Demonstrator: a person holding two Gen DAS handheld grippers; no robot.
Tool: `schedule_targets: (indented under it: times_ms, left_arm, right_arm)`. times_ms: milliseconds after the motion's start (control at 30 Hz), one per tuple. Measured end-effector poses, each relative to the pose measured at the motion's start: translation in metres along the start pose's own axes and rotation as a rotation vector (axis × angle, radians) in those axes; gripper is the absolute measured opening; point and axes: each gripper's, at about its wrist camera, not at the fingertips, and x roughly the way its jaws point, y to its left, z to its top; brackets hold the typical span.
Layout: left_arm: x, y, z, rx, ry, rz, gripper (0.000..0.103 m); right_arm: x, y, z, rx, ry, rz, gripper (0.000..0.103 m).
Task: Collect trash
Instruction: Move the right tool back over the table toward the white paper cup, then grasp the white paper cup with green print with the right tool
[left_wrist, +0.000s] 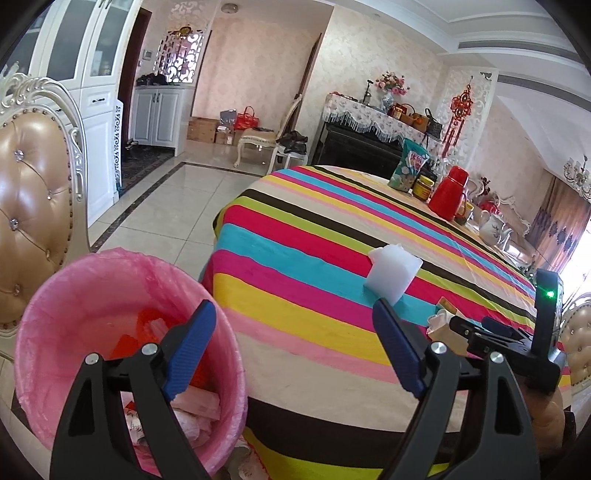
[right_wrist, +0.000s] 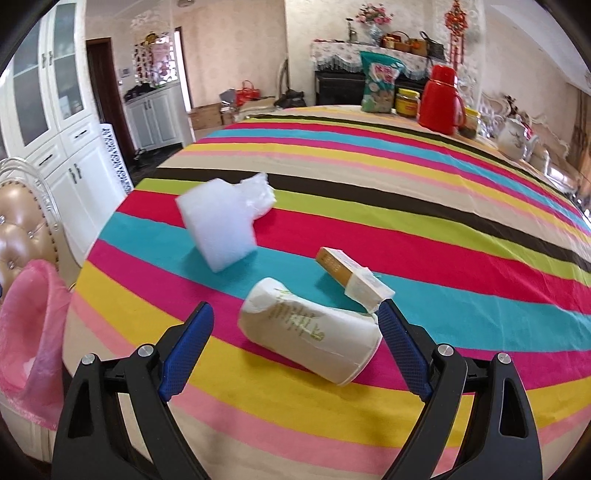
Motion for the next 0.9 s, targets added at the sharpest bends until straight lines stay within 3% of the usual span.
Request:
schedule_targets:
  times_ms: [167,900]
  left_arm:
    - [0.013,0.001,0.001,0.002,0.013,-0.011,0.084]
    - [0.053,-0.021,0.005,0.03,0.062,-0.057,0.084]
  right_arm:
    - [0.012,-0.004,0.0,0.024,0.023,-0.033,0.084]
    - [0.031,-0.004,0.002,0.011,0.079,-0.029,0.086]
